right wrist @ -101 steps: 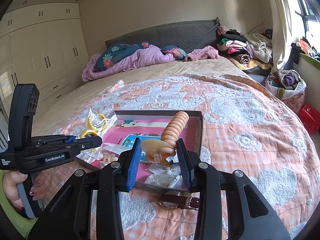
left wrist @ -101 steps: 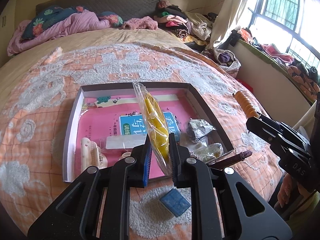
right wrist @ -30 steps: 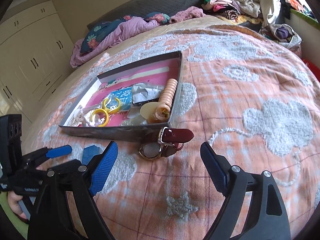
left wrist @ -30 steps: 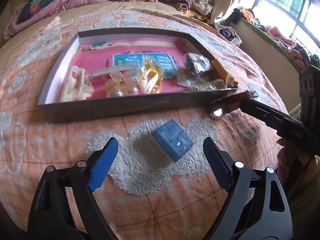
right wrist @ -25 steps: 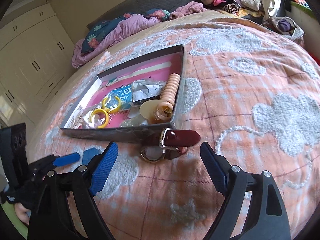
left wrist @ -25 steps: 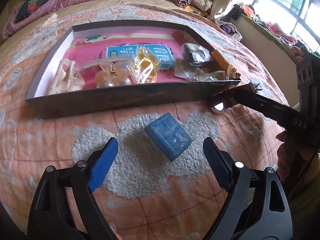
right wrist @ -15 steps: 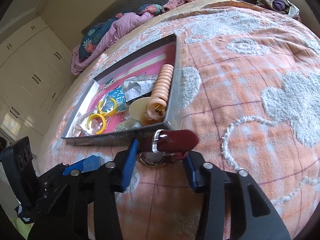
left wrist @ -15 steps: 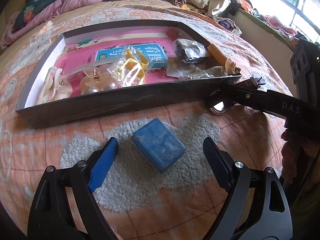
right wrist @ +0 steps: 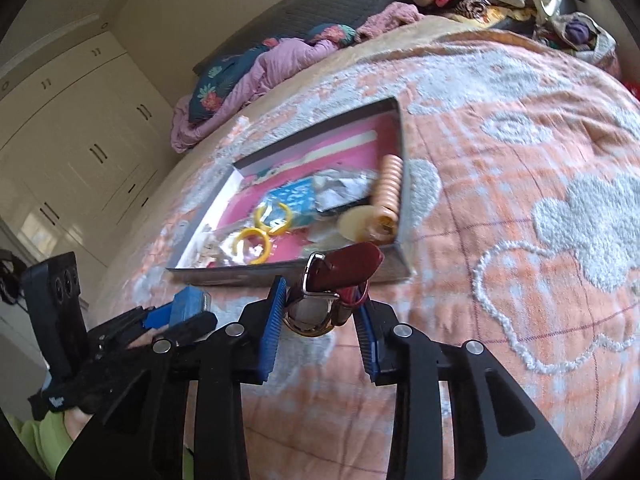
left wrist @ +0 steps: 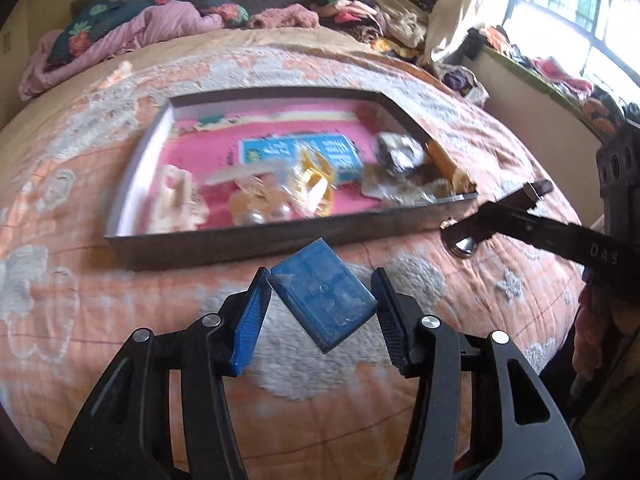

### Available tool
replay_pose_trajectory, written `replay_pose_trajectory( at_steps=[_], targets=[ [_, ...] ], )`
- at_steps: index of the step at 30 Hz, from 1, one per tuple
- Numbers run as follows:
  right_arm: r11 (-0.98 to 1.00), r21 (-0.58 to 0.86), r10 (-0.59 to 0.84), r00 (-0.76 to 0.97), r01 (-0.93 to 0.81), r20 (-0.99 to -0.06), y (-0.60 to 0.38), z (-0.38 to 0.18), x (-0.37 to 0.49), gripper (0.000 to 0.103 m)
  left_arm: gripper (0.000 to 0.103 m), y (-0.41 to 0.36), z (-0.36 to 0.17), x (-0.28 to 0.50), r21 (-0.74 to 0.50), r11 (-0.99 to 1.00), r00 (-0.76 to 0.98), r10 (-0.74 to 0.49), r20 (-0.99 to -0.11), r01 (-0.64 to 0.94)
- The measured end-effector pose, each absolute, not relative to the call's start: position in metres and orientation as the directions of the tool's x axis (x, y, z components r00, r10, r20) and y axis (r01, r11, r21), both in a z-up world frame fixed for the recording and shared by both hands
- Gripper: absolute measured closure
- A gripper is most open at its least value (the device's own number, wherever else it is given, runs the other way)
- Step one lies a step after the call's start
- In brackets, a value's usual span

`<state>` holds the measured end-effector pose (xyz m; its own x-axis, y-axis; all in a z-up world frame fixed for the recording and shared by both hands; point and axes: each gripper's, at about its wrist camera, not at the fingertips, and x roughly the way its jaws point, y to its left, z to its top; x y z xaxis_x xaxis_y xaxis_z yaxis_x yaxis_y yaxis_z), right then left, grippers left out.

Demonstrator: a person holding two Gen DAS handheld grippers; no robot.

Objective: Organize jewelry
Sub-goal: 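Lower blue box into box with left tool while right tool lowers watch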

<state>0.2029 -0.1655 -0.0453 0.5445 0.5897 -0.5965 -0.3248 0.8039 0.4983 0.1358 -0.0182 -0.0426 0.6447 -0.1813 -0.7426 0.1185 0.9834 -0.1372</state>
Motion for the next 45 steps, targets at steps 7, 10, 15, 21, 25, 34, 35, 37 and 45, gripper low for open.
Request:
replay_pose_trajectory(
  at_steps=[7,10,15,21,25,34,35,37,45],
  targets=[
    [0.810,0.436,0.586,0.574,-0.392,-0.572,-0.144,-0.018,0.202,0.071,0.059,0.014,-0.021,0.145,-0.158,0.986,0.680,-0.152,-0.717,0.055],
    [0.810,0.425,0.586,0.581,-0.403,-0.565,-0.138,-0.012,0.207,0.071,0.059,0.022,-0.014,0.150,-0.160,0.986,0.693,-0.143,-0.706,0.040],
    [0.813,0.414,0.583,0.597,-0.410,-0.552,-0.131,-0.003,0.217,0.071,0.059,0.030,-0.004,0.160,-0.160,0.987,0.711,-0.131,-0.690,0.027],
    [0.821,0.395,0.570,0.613,-0.412,-0.547,-0.127,0.003,0.229,0.071,0.059,0.032,-0.002,0.176,-0.156,0.988,0.716,-0.124,-0.687,0.022],
    [0.828,0.392,0.560,0.619,-0.402,-0.550,-0.126,0.001,0.236,0.071,0.059,0.030,-0.004,0.183,-0.159,0.987,0.712,-0.127,-0.691,0.021],
    [0.845,0.366,0.535,0.620,-0.390,-0.574,-0.121,-0.010,0.251,0.071,0.059,0.026,-0.018,0.197,-0.163,0.986,0.689,-0.133,-0.713,0.021],
    [0.847,0.363,0.532,0.619,-0.388,-0.579,-0.120,-0.012,0.253,0.071,0.059,0.026,-0.020,0.198,-0.162,0.987,0.686,-0.132,-0.716,0.021],
    [0.849,0.361,0.528,0.614,-0.386,-0.587,-0.117,-0.015,0.256,0.071,0.059,0.026,-0.023,0.201,-0.161,0.987,0.681,-0.132,-0.721,0.020],
    [0.855,0.345,0.517,0.593,-0.386,-0.617,-0.106,-0.030,0.263,0.071,0.059,0.026,-0.032,0.206,-0.164,0.986,0.668,-0.137,-0.731,0.023]
  ],
)
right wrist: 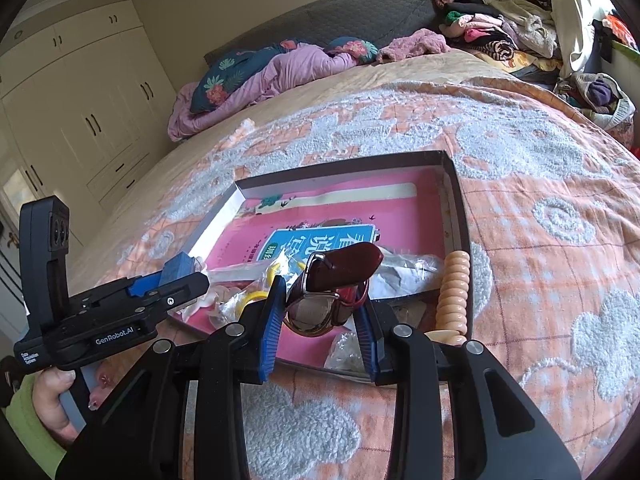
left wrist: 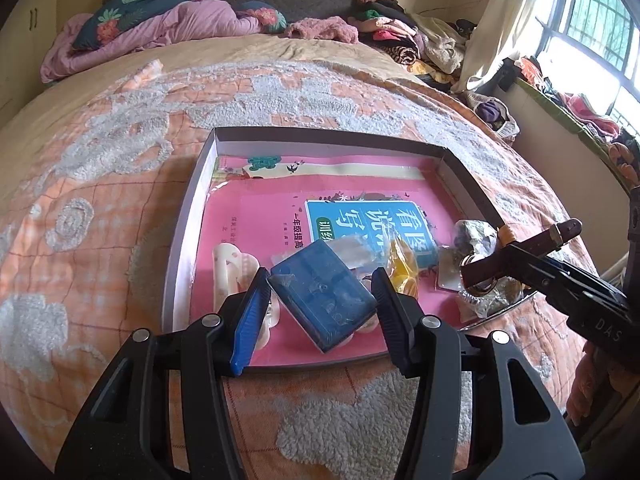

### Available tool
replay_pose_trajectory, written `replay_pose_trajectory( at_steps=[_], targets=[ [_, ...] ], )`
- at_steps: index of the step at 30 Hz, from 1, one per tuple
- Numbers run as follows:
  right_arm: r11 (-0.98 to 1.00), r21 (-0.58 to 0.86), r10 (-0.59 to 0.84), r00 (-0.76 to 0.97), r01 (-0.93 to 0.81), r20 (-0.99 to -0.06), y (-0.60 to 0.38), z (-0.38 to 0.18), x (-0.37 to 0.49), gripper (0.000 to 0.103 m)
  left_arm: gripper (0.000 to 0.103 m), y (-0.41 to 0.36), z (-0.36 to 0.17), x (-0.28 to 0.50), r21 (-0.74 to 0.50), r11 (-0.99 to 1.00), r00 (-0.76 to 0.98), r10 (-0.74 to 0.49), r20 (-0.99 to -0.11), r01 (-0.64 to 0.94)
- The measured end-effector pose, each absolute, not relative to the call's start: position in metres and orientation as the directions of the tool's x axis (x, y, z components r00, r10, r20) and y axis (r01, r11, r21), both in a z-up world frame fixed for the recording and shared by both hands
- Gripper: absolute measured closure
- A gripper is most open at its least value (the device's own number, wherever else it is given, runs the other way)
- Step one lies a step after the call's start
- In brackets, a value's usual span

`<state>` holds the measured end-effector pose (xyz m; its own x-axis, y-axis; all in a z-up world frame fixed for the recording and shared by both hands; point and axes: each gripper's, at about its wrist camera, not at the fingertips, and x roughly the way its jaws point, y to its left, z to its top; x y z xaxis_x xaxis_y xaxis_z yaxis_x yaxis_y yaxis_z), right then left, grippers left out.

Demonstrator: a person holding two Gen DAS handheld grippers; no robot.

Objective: Organize jewelry
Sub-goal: 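Lower blue box into box with left tool while right tool lowers watch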

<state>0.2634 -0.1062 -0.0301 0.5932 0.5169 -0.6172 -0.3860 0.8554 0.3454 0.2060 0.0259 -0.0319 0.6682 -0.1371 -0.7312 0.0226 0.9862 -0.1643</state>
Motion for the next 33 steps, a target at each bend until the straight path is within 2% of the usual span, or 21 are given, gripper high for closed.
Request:
replay_pose_trajectory(
  at_steps=[9,18,27,29,31,33],
  targets=[
    [0.882,0.284,0.466,0.610,-0.376,-0.641,-0.102,-0.040,0.265,0.070,0.059,0.025,-0.035,0.209,-0.157,0.987,0.669,-0.133,-0.732,0.025],
    [0.882,0.290,0.467,0.605,-0.372,-0.645,-0.104,-0.043,0.266,0.066,0.059,0.028,-0.035,0.213,-0.158,0.987,0.664,-0.127,-0.737,0.013],
    [0.881,0.303,0.472,0.623,-0.364,-0.624,-0.112,-0.036,0.258,0.044,0.059,0.030,-0.037,0.218,-0.157,0.988,0.660,-0.121,-0.741,0.006],
    [0.880,0.302,0.474,0.628,-0.367,-0.617,-0.114,-0.033,0.255,0.041,0.058,0.031,-0.038,0.219,-0.157,0.988,0.660,-0.120,-0.742,0.003],
    [0.882,0.297,0.470,0.633,-0.367,-0.615,-0.114,-0.031,0.253,0.037,0.052,0.032,-0.038,0.219,-0.156,0.988,0.661,-0.118,-0.741,0.001],
    [0.881,0.302,0.472,0.637,-0.364,-0.610,-0.116,-0.029,0.250,0.031,0.052,0.031,-0.038,0.219,-0.155,0.988,0.662,-0.118,-0.740,0.003]
  ],
)
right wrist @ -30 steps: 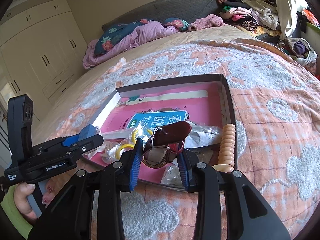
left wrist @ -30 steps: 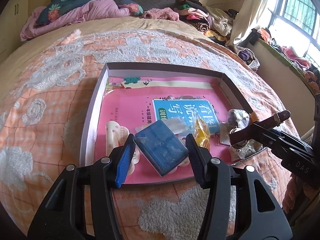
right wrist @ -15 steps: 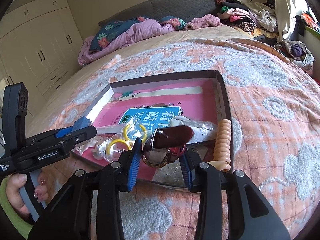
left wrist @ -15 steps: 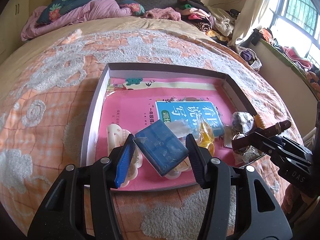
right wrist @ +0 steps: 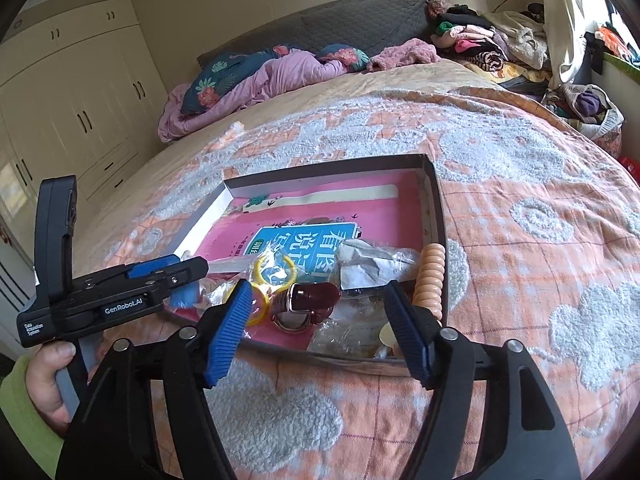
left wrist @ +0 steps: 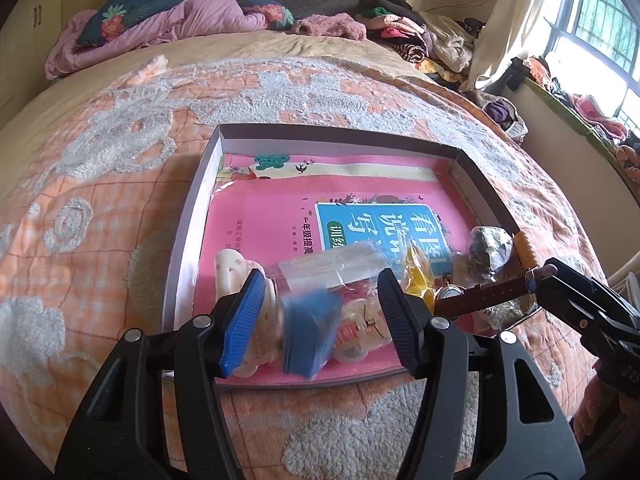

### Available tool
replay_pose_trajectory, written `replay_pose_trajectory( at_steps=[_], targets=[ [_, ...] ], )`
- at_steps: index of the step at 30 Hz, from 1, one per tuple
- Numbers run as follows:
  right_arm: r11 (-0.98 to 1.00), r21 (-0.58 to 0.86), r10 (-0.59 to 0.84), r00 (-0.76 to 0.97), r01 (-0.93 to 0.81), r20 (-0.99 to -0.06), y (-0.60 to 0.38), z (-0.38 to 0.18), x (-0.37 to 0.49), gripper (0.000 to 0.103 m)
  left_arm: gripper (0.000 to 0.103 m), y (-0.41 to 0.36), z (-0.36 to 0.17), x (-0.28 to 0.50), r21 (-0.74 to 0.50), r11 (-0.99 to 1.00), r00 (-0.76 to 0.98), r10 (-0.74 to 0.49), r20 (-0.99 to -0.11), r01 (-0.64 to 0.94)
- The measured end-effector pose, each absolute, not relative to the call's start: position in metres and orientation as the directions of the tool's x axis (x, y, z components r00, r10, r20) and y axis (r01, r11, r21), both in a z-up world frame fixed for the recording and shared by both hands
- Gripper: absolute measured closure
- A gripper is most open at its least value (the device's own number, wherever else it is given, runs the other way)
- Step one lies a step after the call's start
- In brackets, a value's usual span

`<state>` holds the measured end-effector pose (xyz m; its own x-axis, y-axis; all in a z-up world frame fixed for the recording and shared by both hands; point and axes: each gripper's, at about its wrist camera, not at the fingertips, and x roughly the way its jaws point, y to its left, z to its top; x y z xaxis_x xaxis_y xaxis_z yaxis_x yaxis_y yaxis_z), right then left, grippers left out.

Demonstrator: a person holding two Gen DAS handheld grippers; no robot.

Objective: Organize jewelry
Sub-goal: 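Lower blue box into box with left tool while right tool lowers watch, then open both tools and withdraw them from the box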

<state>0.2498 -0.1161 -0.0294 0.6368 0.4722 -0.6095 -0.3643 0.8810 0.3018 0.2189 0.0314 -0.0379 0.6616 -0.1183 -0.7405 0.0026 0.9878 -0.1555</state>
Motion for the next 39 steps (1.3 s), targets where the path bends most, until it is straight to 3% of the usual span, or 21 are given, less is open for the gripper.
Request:
replay_pose_trajectory(
  at_steps=[7,23,25,29,30,32,39],
  targets=[
    [0.878,0.324,0.478,0.652,-0.352,-0.589,-0.124,-0.021,0.241,0.020,0.051,0.032,-0.036,0.218,-0.155,0.988,0.666,-0.115,-0.737,0.000],
    [0.879,0.328,0.475,0.685,-0.345,-0.552,-0.138,0.000,0.221,0.019,0.041,0.024,-0.007,0.196,-0.149,0.989,0.698,-0.109,-0.708,0.002],
    [0.880,0.326,0.474,0.690,-0.346,-0.547,-0.139,0.003,0.217,0.008,0.037,0.024,-0.003,0.192,-0.150,0.989,0.703,-0.109,-0.703,0.003],
    [0.878,0.329,0.476,0.706,-0.347,-0.524,-0.142,0.012,0.210,0.006,0.035,0.022,0.005,0.185,-0.151,0.989,0.709,-0.109,-0.697,0.004],
    [0.879,0.326,0.474,0.706,-0.347,-0.526,-0.142,0.013,0.208,0.006,0.033,0.022,0.006,0.183,-0.153,0.988,0.708,-0.110,-0.697,0.004],
    [0.879,0.323,0.475,0.708,-0.350,-0.523,-0.143,0.016,0.206,0.005,0.018,0.022,0.009,0.179,-0.155,0.988,0.710,-0.111,-0.695,0.002],
    [0.881,0.311,0.472,0.711,-0.357,-0.521,-0.141,0.022,0.195,0.004,0.010,0.022,0.016,0.167,-0.153,0.988,0.712,-0.106,-0.694,-0.002]
  ],
)
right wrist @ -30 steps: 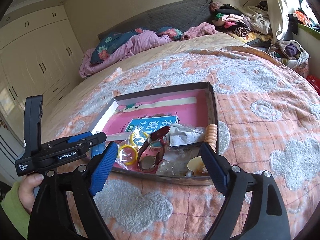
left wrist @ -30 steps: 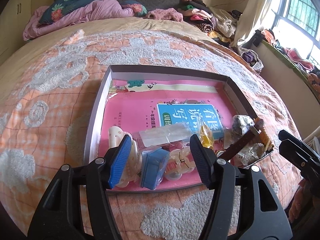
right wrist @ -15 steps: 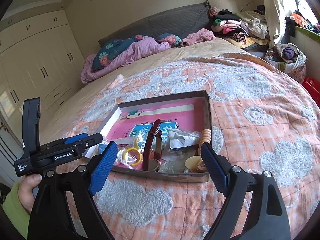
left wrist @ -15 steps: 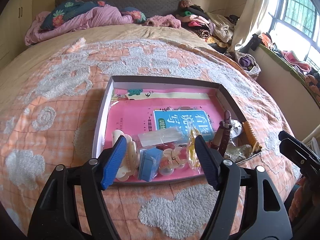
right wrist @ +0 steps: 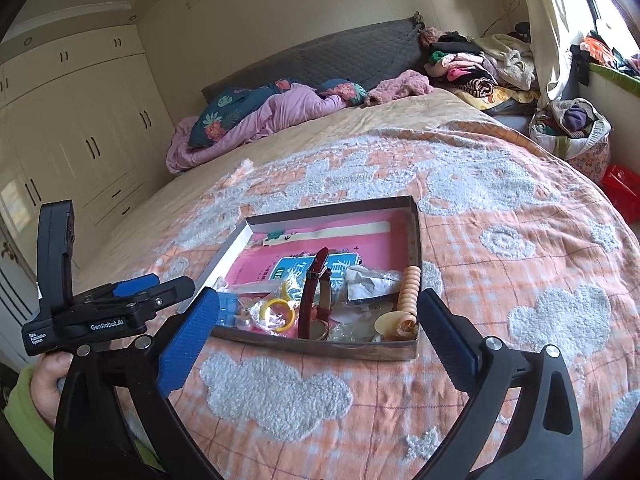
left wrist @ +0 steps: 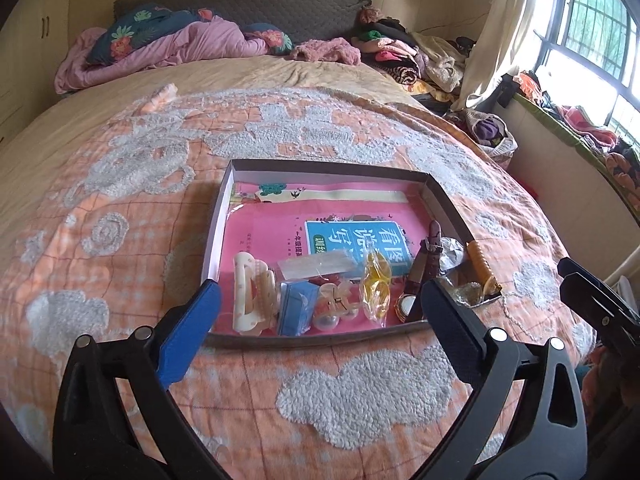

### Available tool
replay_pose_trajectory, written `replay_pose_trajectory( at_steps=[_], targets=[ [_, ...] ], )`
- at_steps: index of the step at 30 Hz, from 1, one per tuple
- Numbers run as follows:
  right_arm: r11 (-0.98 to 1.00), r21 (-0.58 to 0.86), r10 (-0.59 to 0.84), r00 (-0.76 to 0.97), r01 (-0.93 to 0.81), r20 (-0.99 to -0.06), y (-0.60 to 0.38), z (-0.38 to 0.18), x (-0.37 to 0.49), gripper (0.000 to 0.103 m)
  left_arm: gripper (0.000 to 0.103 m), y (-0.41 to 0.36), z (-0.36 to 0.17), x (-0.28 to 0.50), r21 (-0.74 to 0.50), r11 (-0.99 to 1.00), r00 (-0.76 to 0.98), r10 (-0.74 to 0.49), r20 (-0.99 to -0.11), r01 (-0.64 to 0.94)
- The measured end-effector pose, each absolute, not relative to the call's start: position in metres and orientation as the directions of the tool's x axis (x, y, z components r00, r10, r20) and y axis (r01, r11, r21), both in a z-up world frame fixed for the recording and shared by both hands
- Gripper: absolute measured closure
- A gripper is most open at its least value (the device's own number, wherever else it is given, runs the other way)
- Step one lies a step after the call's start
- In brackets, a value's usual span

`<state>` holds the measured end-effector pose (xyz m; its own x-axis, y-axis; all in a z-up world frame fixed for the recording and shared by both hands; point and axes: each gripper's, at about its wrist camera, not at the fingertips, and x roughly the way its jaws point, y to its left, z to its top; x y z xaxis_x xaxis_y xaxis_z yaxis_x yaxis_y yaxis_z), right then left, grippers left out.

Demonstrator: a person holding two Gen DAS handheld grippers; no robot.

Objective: Organize jewelry
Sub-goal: 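Open both tools and withdraw them from the box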

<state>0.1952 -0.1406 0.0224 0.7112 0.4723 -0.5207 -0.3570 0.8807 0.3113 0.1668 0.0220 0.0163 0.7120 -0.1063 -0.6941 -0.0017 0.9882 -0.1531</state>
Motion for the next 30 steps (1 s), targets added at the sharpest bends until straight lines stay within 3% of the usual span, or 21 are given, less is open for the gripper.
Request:
replay_pose_trajectory(
  at_steps=[30],
  targets=[
    [0.887,0.198,0.456,0.729,-0.416,-0.511,-0.136,0.029,0.133,0.004,0.009,0.014,0.030,0.081,-0.152,0.988,0.751,-0.088,-0.654,-0.016]
  ],
)
